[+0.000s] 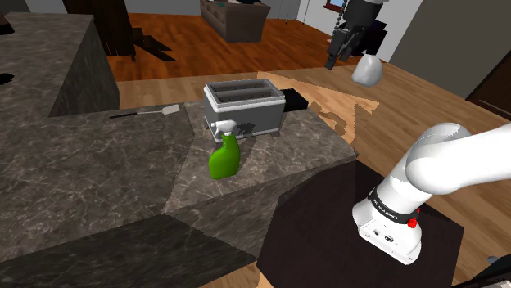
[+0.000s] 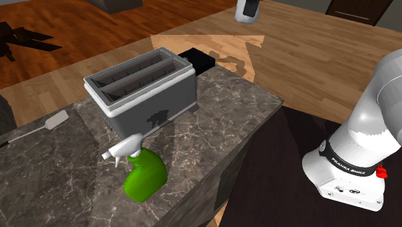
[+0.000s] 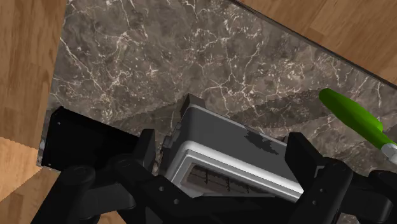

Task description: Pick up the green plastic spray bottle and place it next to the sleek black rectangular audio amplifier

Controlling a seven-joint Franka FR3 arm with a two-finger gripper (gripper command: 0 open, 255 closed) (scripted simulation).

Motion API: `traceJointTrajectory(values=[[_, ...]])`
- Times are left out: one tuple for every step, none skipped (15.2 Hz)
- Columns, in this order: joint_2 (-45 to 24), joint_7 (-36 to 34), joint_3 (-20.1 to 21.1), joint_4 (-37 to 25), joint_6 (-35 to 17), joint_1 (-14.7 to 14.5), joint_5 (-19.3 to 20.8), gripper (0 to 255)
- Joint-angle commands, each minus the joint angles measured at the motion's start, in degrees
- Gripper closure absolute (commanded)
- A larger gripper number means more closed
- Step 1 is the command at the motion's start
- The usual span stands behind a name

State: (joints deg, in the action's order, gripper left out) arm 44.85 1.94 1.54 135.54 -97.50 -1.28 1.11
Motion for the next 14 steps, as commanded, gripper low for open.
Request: traceJointTrajectory(values=[[0.00,0.00,0.00,0.00,0.00,0.00,0.00,0],[-1.67,1.09,0.16,-0.25,-1.26,-0.86,-0.34,0],[-3.33,2.18,0.32,-0.54,-2.48,-1.72,-0.69,0],[-5.00,3.27,0.50,-0.88,-3.65,-2.58,-1.03,0],[-6.67,4.37,0.69,-1.25,-4.79,-3.43,-1.37,0],[-8.34,5.48,0.91,-1.66,-5.88,-4.26,-1.72,0],[-10.00,6.60,1.14,-2.10,-6.93,-5.08,-2.08,0],[-11.64,7.72,1.39,-2.58,-7.93,-5.88,-2.43,0],[-13.28,8.85,1.65,-3.08,-8.89,-6.68,-2.78,0],[-14.91,9.96,1.91,-3.62,-9.82,-7.49,-3.12,0],[-16.52,11.08,2.20,-4.18,-10.69,-8.28,-3.46,0],[-18.12,12.20,2.51,-4.76,-11.53,-9.05,-3.80,0],[-19.70,13.32,2.83,-5.37,-12.33,-9.81,-4.13,0],[-21.27,14.44,3.17,-6.00,-13.08,-10.57,-4.45,0]])
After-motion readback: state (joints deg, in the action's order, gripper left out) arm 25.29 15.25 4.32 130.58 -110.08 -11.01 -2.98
